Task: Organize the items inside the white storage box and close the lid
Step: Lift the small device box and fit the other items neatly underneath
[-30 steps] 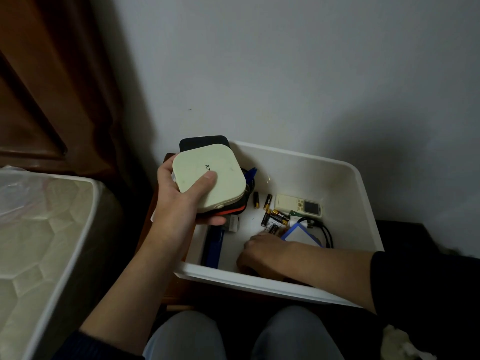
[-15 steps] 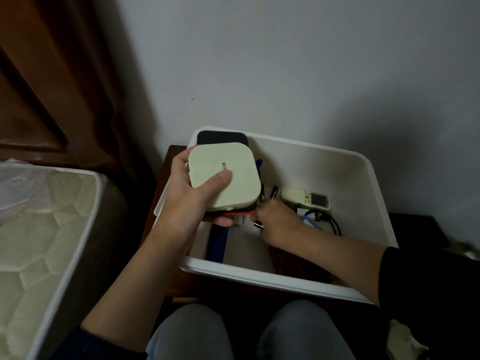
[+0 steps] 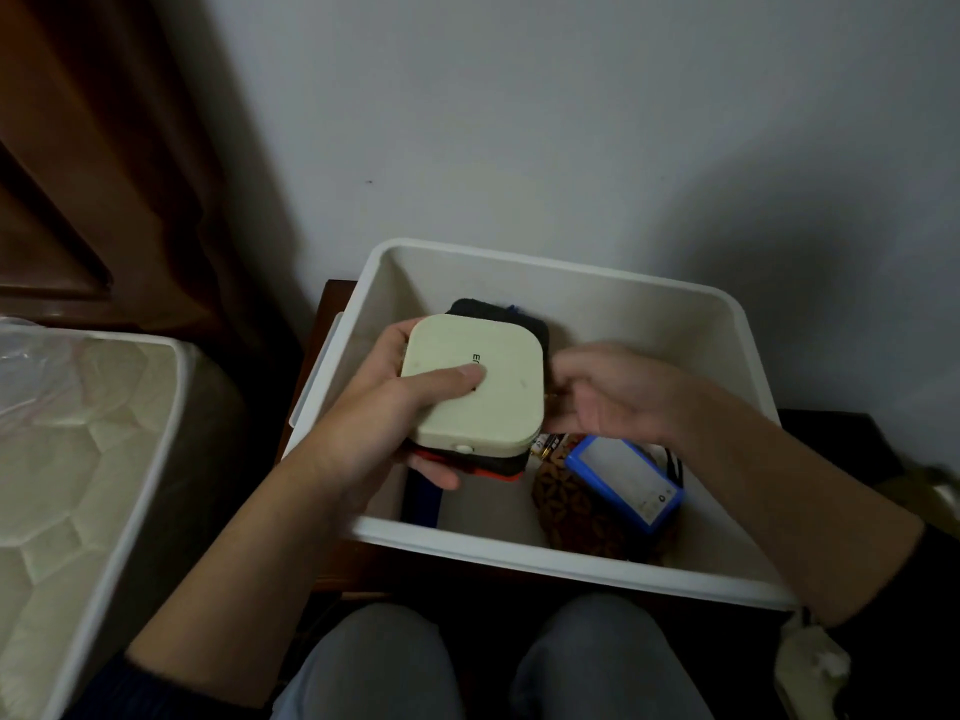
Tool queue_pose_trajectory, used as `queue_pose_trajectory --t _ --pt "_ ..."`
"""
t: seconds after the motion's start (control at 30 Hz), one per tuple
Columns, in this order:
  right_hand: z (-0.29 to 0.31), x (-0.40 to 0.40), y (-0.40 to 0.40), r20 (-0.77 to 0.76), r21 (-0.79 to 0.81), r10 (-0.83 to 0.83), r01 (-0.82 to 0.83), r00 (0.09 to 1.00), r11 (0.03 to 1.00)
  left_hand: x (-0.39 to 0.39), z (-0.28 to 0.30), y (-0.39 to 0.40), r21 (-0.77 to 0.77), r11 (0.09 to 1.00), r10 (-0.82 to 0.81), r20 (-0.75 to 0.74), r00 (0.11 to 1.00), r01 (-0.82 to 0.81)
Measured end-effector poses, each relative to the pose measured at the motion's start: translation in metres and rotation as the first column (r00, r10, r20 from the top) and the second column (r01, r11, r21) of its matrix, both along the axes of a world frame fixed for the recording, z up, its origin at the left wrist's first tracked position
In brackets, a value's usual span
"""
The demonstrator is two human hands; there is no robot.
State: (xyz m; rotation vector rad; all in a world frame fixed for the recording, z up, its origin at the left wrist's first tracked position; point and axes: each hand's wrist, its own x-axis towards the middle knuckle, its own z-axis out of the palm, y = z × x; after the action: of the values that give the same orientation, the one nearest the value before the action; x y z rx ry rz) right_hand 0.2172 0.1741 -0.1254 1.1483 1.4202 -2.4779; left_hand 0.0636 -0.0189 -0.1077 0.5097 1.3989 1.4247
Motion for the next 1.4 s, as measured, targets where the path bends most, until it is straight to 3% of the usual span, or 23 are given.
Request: queue_pose_trajectory --t 0.07,0.13,0.33,0.43,0.53,0.63,0.73,0.9,1.0,1.27,1.4 --pt "0.004 0.006 -0.002 -0.243 -0.175 0.038 -0.082 0.969 0.981 -0.001 0.002 0.002 -0.012 0.999 -0.033 0.047 0.998 0.034" --pt "0.007 0.005 -0.005 -0.313 -0.176 0.071 -0.131 0.947 0.976 -0.002 0.003 0.003 -0.017 0.999 -0.042 0.078 0.996 0.044" --pt "0.007 0.009 -0.009 -0.220 0.056 -0.164 0.180 0.962 0.982 -0.011 0.003 -0.003 0.038 0.993 0.105 0.110 0.988 -0.109" --pt "0.007 0.018 -0.006 -0.177 0.064 -0.278 0.293 0.944 0.954 -0.018 0.007 -0.008 0.132 0.957 0.248 0.097 0.964 -0.259" --pt "0.005 0.021 -0.005 -0.004 -0.033 -0.378 0.378 0.926 0.925 -0.020 0.014 -0.015 0.234 0.918 0.311 0.072 0.948 -0.319" --pt "0.001 0.021 -0.014 0.207 -0.094 -0.246 0.269 0.947 0.959 -0.018 0.019 -0.020 0.292 0.905 0.339 -0.054 0.939 -0.310" --pt "-0.006 0.016 -0.026 0.340 -0.088 0.020 0.011 0.940 0.996 -0.016 0.016 -0.024 0.320 0.891 0.373 -0.108 0.922 -0.323" --pt "-0.014 -0.008 -0.053 0.514 -0.073 0.358 -0.376 0.779 0.924 -0.013 0.008 -0.026 0.306 0.871 0.421 -0.065 0.905 -0.384" --pt "-0.019 -0.019 -0.066 0.540 -0.005 0.371 -0.438 0.756 0.899 -0.013 0.007 -0.025 0.305 0.872 0.418 -0.056 0.907 -0.383" --pt "-0.022 -0.018 -0.067 0.536 0.212 0.239 -0.404 0.810 0.890 -0.014 0.007 -0.025 0.293 0.867 0.427 -0.022 0.904 -0.402" --pt "-0.021 -0.017 -0.061 0.559 0.203 0.200 -0.367 0.804 0.908 -0.015 0.006 -0.025 0.283 0.866 0.431 -0.006 0.902 -0.412"
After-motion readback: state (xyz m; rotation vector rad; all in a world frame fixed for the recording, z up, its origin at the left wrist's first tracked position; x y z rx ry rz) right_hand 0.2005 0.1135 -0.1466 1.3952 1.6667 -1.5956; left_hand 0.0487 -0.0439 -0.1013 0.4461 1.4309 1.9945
